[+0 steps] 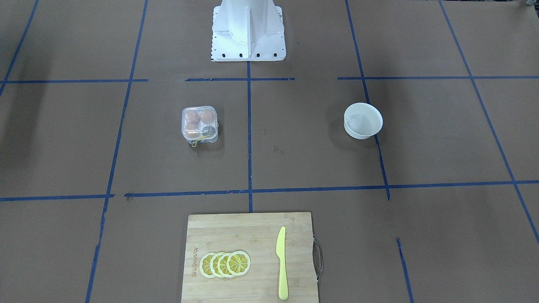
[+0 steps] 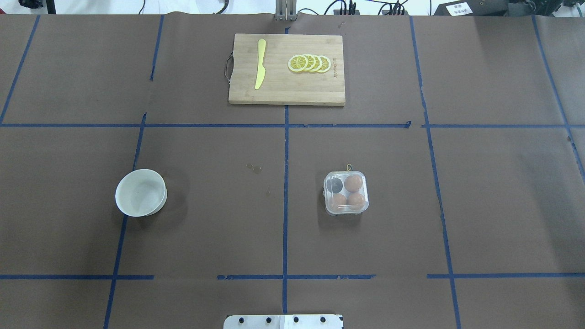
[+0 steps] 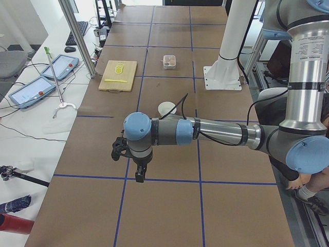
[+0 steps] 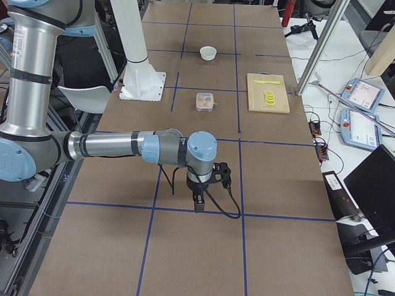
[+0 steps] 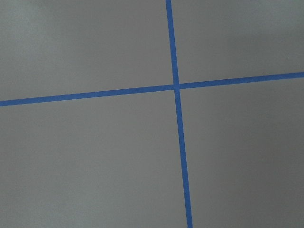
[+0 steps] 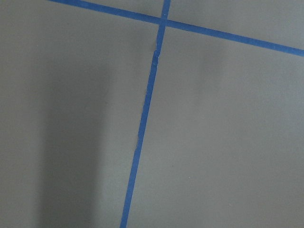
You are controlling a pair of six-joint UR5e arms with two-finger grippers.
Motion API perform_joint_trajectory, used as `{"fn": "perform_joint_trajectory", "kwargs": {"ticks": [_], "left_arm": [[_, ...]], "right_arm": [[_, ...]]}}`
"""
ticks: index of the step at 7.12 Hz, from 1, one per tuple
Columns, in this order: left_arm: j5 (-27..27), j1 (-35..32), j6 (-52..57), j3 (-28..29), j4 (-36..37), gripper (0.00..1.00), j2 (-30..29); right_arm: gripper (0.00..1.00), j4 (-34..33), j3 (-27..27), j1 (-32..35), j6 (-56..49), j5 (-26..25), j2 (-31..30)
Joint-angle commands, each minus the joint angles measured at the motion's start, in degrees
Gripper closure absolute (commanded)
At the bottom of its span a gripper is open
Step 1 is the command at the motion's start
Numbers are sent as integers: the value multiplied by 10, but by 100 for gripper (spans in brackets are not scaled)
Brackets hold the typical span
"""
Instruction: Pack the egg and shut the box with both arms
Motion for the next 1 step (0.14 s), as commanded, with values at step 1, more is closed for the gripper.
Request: {"fn": "perform_joint_trajectory", "kwargs": {"ticks": [1], "left_arm": [[1,0,0,2,-1,0,0]], "right_arm": [[0,-1,-2,0,-1,6,0]]}}
